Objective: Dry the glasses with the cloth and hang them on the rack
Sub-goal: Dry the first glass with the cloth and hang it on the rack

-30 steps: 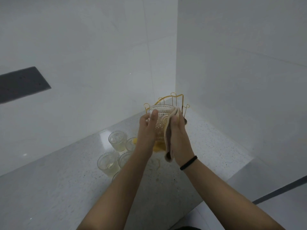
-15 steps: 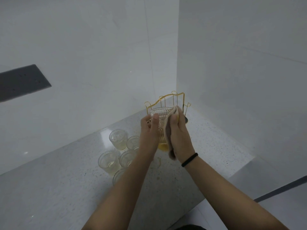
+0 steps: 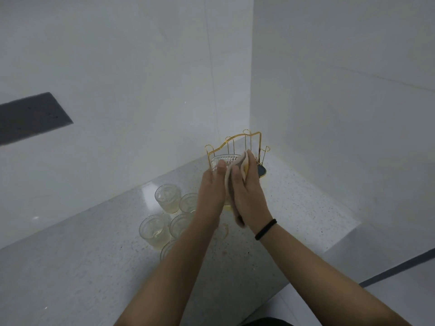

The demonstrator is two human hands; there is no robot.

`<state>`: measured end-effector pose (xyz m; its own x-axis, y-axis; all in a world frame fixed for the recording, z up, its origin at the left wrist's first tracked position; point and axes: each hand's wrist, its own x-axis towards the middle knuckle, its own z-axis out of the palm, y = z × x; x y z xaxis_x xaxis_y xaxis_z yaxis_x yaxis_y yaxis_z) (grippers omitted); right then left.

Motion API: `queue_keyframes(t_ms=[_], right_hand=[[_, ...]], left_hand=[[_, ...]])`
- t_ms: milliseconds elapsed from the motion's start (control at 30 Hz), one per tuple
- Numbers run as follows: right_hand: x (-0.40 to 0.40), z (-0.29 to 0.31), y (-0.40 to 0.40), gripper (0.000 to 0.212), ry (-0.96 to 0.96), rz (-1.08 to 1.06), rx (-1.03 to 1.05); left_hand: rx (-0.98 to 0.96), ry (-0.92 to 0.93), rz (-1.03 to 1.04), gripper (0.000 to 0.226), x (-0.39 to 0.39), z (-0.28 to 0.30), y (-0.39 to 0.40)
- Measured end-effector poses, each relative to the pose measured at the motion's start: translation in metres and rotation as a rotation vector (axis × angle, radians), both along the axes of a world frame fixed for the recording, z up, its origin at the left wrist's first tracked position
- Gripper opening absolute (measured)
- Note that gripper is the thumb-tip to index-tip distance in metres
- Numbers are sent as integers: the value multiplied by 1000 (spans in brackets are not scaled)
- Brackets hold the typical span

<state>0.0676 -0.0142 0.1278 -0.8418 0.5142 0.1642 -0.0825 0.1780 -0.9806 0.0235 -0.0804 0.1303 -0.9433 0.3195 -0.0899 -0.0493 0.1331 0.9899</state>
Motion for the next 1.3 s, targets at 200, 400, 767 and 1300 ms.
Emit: queue_keyframes(t_ms=[200,400,767,1300], right_hand=[[-9,13,17,33,-83,-84,-65],[-2,3,13,41,-57,-51,-98],[-8,7,27,37,-42,72,-354],[-3,9,23,41,26,16,-464]], left_hand=[[137,-68,19,58,17,-6,-1],[103,-132,21,52,9,-5,0],[244,-81,-39,43,13,-11,2],[304,0,-167,39,10,10,-3]])
